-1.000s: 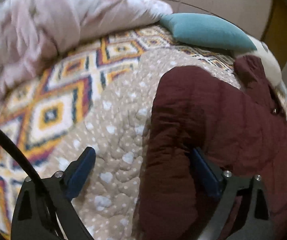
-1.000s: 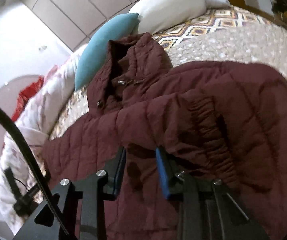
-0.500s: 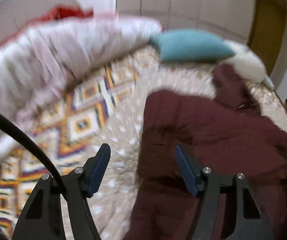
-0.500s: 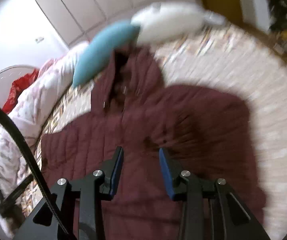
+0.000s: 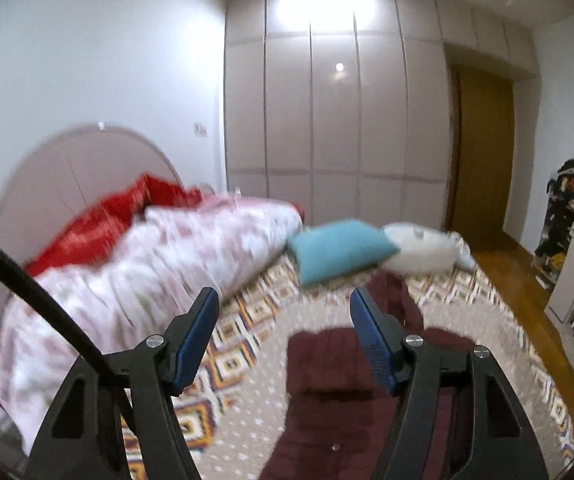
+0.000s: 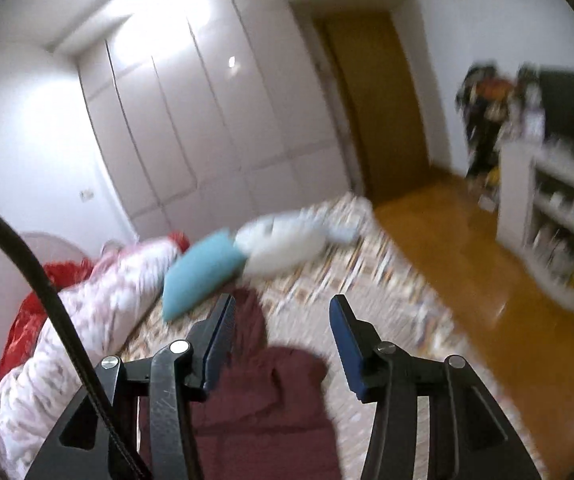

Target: Fold large clothes

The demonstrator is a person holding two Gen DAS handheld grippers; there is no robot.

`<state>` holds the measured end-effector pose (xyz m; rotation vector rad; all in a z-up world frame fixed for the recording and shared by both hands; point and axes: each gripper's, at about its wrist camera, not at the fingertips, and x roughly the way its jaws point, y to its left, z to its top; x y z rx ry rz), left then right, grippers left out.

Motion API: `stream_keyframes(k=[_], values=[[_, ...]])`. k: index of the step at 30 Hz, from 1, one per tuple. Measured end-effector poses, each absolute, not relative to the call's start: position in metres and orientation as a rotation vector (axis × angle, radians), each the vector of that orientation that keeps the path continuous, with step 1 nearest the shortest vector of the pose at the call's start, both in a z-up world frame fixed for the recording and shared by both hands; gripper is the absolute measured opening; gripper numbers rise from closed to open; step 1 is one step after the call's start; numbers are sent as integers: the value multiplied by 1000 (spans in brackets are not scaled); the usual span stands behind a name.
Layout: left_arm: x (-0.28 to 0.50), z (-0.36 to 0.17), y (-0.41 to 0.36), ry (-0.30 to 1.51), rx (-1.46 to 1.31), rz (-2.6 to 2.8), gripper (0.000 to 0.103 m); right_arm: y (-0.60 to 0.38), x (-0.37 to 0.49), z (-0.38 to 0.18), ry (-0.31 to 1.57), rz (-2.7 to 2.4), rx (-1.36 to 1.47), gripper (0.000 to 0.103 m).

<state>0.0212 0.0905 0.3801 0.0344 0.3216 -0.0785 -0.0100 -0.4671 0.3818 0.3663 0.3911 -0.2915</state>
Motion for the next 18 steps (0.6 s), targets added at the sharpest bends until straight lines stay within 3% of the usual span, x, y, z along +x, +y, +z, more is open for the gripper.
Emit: stream_keyframes(k=[7, 10, 14, 18], values=[[-13, 528, 112, 196, 27, 39, 75, -461, -79, 540, 181, -402, 260, 64], [-2, 557, 109, 138, 43, 97, 80, -457, -79, 590, 143, -436, 252, 66], [35, 545, 100, 140, 38, 89, 85, -440, -32, 613, 160, -470, 207, 70], [105, 475, 73, 253, 60, 29, 85, -433, 45, 573, 265, -445, 189, 71]])
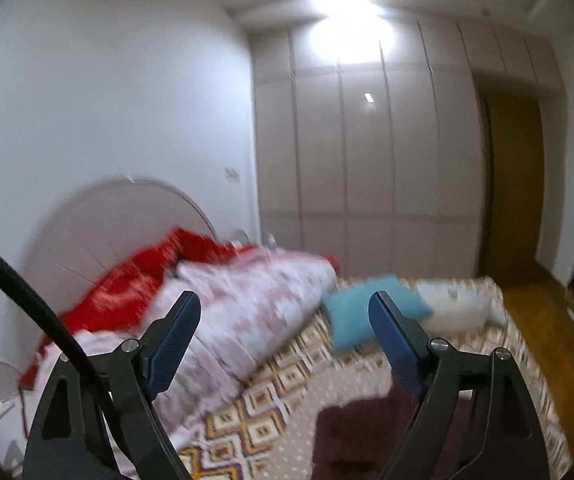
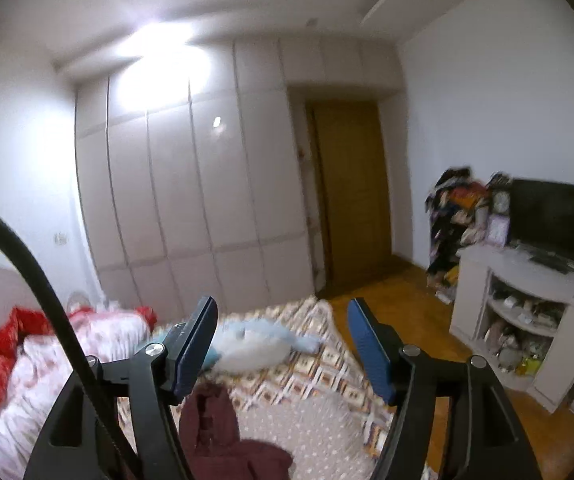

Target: Fold large clothes

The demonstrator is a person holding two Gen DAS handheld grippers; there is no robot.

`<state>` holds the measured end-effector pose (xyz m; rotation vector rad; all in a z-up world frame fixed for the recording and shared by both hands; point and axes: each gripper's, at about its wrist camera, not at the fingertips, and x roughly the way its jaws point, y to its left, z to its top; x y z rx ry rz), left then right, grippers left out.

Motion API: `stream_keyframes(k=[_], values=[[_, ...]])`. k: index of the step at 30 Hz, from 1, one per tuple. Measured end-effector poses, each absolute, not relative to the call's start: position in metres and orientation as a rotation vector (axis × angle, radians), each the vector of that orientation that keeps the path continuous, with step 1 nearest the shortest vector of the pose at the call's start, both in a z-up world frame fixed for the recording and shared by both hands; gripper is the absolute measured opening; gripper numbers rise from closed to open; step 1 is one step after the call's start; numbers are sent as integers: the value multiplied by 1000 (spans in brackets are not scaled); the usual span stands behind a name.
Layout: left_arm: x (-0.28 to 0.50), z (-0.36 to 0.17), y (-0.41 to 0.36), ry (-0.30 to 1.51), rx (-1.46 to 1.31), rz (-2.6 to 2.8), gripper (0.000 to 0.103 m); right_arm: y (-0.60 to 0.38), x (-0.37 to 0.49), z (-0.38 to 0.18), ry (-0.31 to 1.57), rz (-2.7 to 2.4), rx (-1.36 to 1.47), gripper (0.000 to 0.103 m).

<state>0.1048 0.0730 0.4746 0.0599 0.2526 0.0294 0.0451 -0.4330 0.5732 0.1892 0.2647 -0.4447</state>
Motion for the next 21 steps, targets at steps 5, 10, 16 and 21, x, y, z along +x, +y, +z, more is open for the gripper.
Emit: stream_keyframes(k=[5, 10, 16, 21], values=[[179, 333, 49, 397, -2, -105, 69, -424, 163, 469, 447, -405, 179, 71], [239, 159, 26, 684, -111, -166, 25, -417, 279, 329, 672, -359, 210, 71], [280, 27, -12, 799, -43, -83, 25, -405, 381, 184, 855, -301, 194, 71], [303, -36, -18, 799, 13, -56, 26, -378, 439, 99, 924, -209, 221, 71]])
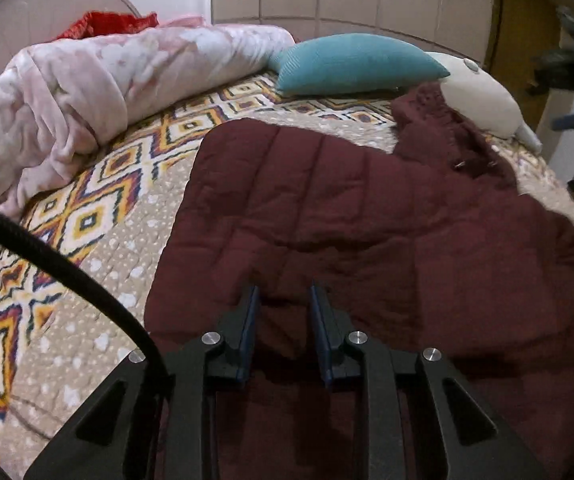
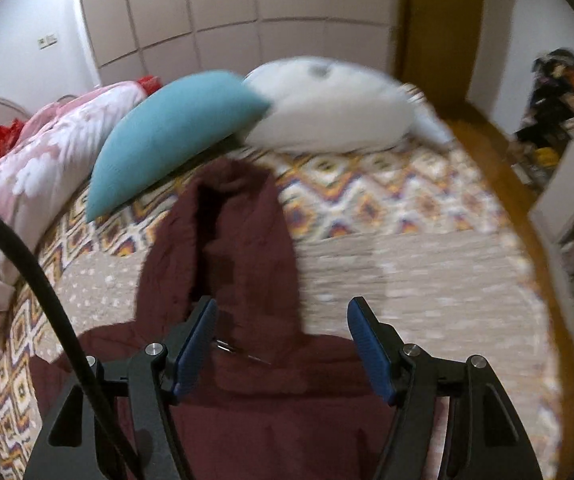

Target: Fold large clothes

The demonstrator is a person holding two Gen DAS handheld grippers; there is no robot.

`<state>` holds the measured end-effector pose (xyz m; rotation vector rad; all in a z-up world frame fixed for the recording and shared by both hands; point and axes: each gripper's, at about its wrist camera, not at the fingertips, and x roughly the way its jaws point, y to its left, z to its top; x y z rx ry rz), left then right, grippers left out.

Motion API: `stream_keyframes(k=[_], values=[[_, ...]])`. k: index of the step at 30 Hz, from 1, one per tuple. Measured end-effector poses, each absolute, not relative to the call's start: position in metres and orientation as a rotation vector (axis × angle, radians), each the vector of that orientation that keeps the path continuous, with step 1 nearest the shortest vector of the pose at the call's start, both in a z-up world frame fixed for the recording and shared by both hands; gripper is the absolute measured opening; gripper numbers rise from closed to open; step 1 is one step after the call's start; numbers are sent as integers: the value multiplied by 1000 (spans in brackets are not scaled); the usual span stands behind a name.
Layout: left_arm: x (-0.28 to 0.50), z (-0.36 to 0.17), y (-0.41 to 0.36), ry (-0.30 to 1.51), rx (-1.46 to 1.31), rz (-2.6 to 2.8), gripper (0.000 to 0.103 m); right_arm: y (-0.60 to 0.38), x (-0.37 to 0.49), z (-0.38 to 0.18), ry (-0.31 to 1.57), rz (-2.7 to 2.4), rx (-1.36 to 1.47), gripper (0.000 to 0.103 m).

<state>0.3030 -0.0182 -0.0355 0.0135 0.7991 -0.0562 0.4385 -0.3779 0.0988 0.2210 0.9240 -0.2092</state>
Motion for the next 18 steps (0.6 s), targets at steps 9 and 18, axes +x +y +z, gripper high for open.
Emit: stream_keyframes(k=[9, 18], values=[[296, -40, -18, 765, 26, -89, 38, -309, 542, 17, 936, -61, 291, 71], [291, -33, -15, 761, -18, -124, 43, -291, 536, 21, 899, -39, 260, 11]])
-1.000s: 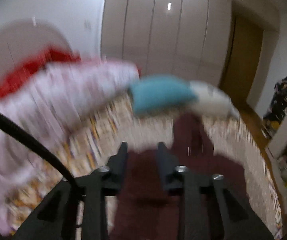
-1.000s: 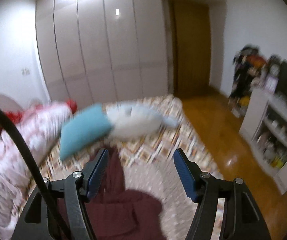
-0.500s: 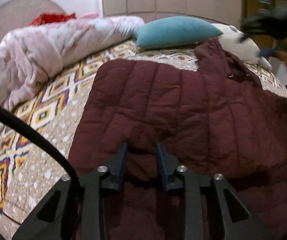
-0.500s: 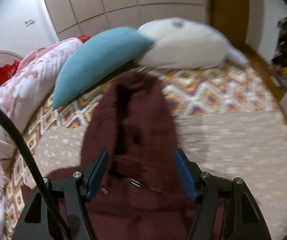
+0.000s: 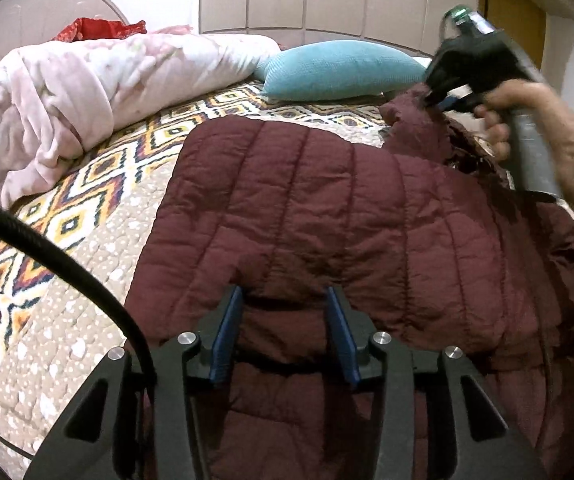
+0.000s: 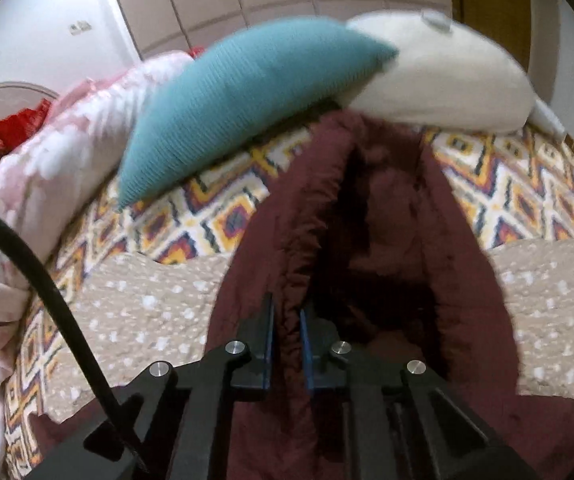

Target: Fold large clothes

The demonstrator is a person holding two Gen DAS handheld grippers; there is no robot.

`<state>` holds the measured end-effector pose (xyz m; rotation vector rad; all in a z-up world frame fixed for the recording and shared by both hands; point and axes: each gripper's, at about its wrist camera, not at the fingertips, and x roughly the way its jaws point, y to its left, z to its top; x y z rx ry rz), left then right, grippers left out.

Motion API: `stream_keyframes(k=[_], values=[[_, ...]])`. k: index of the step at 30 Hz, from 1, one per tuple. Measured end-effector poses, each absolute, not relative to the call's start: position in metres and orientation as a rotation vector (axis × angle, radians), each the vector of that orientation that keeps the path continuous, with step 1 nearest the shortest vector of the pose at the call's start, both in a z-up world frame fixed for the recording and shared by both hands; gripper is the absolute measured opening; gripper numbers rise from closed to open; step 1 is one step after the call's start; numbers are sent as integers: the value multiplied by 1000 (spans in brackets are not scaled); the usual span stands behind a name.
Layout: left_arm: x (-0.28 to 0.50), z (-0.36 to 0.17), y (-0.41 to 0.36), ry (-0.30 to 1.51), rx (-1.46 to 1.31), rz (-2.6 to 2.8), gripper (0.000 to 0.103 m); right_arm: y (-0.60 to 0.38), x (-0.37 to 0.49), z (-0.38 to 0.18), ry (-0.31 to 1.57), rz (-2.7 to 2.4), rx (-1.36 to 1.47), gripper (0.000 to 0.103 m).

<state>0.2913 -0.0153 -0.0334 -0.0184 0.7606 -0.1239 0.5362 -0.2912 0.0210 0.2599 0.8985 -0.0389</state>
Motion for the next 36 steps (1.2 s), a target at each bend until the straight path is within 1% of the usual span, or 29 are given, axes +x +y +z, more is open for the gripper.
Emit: stream_keyframes(k=[5, 9, 10, 12, 13, 15, 17, 19, 20, 21, 23, 24, 25, 28, 32, 36], values=[[286, -25, -9, 724, -45, -99, 43, -284, 463, 69, 851, 41, 249, 11], [282, -13, 10, 672, -105, -39, 44, -275, 390, 80, 851, 109, 301, 11], [282, -11, 14, 667, -116, -29, 44, -271, 364, 77, 851, 123, 318, 11], [283, -10, 24, 661, -152, -8, 50, -261, 325, 64, 861, 145, 340, 11], [286, -11, 27, 670, -167, -1, 51, -254, 308, 52, 878, 157, 349, 10], [291, -17, 30, 702, -182, -1, 52, -243, 282, 24, 945, 185, 370, 10], [295, -21, 29, 724, -161, 15, 52, -232, 266, -3, 1038, 187, 329, 10], [294, -20, 27, 721, -151, 17, 53, -227, 253, -6, 1061, 161, 241, 10], [294, -20, 27, 719, -149, 16, 55, -230, 251, 5, 1041, 165, 219, 10], [294, -20, 26, 720, -144, 15, 56, -234, 252, 20, 1005, 152, 203, 10], [294, -21, 25, 725, -139, 16, 57, -246, 269, 60, 914, 92, 155, 22], [294, -21, 26, 726, -139, 16, 58, -252, 284, 76, 886, 59, 138, 46], [294, -21, 26, 728, -139, 17, 59, -258, 304, 90, 866, 16, 123, 63], [296, -23, 25, 738, -133, 25, 62, -281, 379, 107, 843, -84, 83, 63], [296, -25, 24, 739, -124, 28, 66, -300, 471, 84, 904, -215, 54, 63], [297, -27, 23, 740, -106, 31, 69, -315, 525, 57, 909, -271, 103, 63]])
